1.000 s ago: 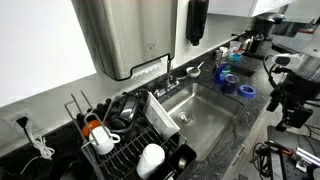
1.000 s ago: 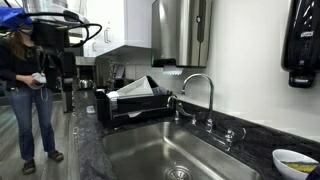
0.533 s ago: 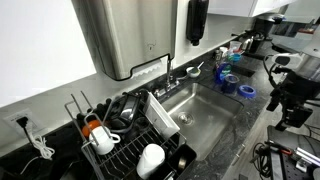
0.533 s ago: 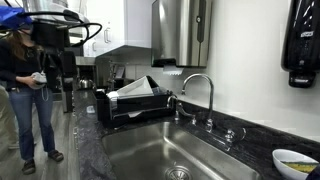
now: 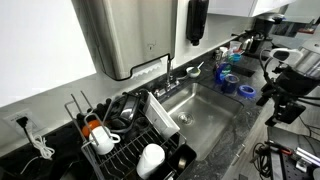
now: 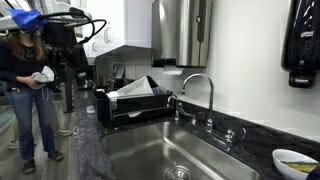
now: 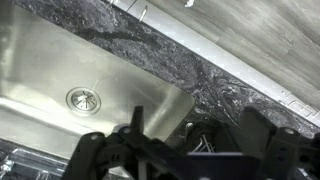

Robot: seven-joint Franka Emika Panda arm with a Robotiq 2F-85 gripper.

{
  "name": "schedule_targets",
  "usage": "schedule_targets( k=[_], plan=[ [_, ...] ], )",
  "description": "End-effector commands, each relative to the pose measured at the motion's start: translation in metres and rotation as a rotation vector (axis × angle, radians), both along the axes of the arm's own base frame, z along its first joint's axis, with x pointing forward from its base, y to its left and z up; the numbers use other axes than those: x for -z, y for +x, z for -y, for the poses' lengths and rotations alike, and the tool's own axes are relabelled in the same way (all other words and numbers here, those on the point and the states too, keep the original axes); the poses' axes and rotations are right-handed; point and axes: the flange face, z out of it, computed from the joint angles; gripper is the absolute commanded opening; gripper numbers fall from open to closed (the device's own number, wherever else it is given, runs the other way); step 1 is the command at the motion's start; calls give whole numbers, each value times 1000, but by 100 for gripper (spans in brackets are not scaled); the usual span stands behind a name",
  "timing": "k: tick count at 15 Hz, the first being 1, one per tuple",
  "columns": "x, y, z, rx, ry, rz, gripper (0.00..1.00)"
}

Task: Move the black bowl from the dish drainer to the sink

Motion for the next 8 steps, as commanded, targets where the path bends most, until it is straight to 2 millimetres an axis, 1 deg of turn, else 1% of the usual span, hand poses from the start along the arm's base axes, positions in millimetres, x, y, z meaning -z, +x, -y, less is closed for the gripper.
schedule_targets(
  k=[1, 5, 7, 8],
  plan=[
    [-6, 24, -17, -129, -48, 76, 100],
    [-11, 46, -38, -233, -92, 137, 100],
    [-14, 59, -46, -264, -105, 155, 100],
    [-17, 67, -50, -247, -88, 143, 100]
  ],
)
